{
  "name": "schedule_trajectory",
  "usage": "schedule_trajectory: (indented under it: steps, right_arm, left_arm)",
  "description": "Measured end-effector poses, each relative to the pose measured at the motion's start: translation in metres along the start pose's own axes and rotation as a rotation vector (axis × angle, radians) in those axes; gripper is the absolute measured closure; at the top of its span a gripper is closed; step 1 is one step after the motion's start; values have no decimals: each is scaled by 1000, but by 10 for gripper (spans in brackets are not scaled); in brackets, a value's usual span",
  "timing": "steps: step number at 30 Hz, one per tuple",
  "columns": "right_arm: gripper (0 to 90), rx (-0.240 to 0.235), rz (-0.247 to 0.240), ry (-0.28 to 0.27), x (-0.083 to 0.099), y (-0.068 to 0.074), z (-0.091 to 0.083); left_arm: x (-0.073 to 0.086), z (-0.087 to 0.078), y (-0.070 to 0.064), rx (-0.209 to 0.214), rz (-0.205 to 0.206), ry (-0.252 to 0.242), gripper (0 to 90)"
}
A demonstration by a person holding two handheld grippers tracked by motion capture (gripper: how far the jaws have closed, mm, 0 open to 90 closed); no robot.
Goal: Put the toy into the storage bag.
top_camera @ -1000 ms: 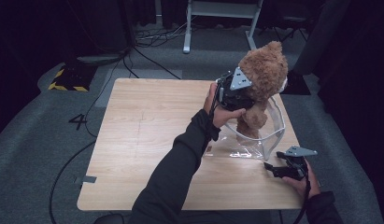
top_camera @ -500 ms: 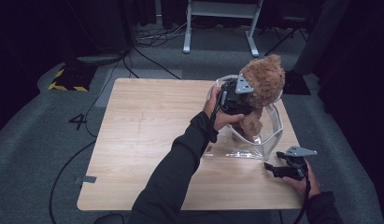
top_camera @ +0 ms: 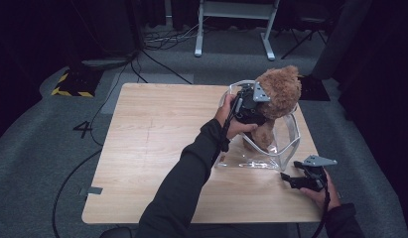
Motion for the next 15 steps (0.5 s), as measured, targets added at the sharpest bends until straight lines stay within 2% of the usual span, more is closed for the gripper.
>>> schedule_trajectory:
  steps: [15]
  right_arm:
    - [198, 0, 0, 0, 0, 0, 0]
  left_arm:
    - [4, 8, 1, 15, 33, 62, 401]
Point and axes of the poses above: each handheld gripper's, and its own axes: z roughly forward along the jaws, x roughly out of its underside, y roughly to its left, the point moved 3 cm from there along z, roughly forward along the jaws, and after that the axes turned 10 degrees about y, right-handed, at the moved point
